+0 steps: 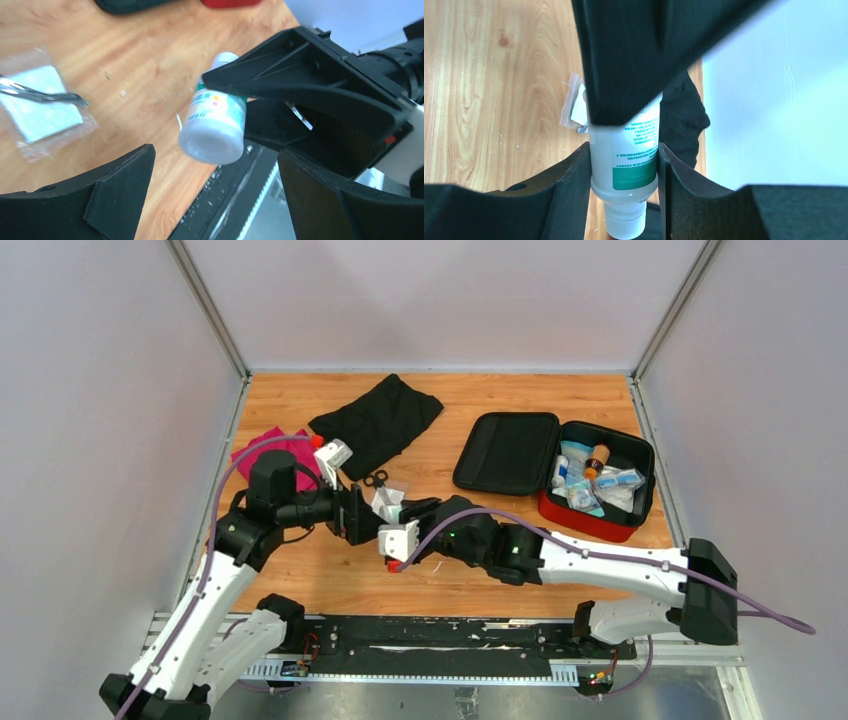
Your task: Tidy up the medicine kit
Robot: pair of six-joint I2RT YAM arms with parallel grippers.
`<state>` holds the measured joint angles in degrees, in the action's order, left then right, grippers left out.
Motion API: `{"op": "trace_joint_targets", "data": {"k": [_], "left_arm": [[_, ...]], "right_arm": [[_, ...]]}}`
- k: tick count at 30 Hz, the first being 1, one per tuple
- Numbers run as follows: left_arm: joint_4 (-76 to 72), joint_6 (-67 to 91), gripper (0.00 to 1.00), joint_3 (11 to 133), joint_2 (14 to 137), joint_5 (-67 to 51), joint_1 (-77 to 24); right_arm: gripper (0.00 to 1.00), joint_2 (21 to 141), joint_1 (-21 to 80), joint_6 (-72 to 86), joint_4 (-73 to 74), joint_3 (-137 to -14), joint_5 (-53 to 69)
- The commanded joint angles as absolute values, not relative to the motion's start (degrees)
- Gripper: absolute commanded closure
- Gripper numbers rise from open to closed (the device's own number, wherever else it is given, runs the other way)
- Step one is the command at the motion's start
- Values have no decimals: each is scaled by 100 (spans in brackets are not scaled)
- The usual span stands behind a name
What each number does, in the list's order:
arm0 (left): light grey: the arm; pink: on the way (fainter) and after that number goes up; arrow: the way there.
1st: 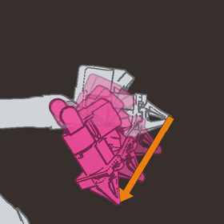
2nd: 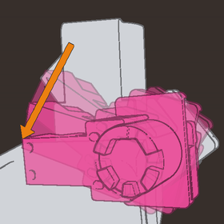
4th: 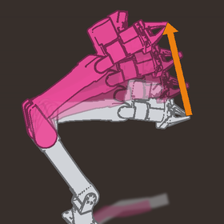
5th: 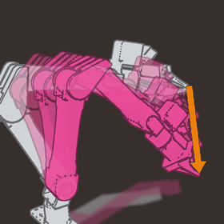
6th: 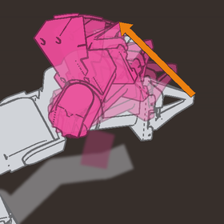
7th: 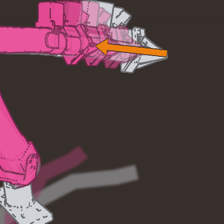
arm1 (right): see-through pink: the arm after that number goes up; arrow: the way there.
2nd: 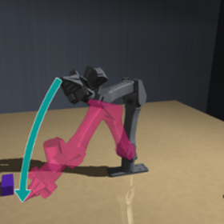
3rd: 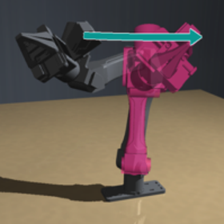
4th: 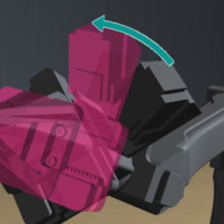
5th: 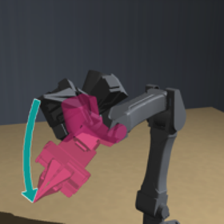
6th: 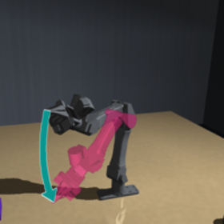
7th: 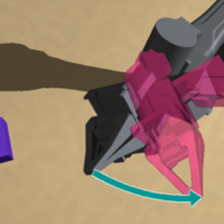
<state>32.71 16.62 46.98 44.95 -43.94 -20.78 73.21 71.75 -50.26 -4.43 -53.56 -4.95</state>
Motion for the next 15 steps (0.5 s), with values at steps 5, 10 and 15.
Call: {"op": "trace_joint_targets", "data": {"k": [5, 10, 15], "left_arm": [[3290, 1913, 0, 4886, 3757, -2141, -2101], [3550, 1802, 0, 4699, 3769, -1480, -2101], [3602, 1762, 0, 4494, 3774, -1172, -2101]], "right_arm": [[92, 6173, 5823, -2631, -338, -4994, -1730], [97, 5564, 3914, -828, 194, -4966, -2181], [100, 5509, 2138, 772, 1261, -5174, -2120]]}}
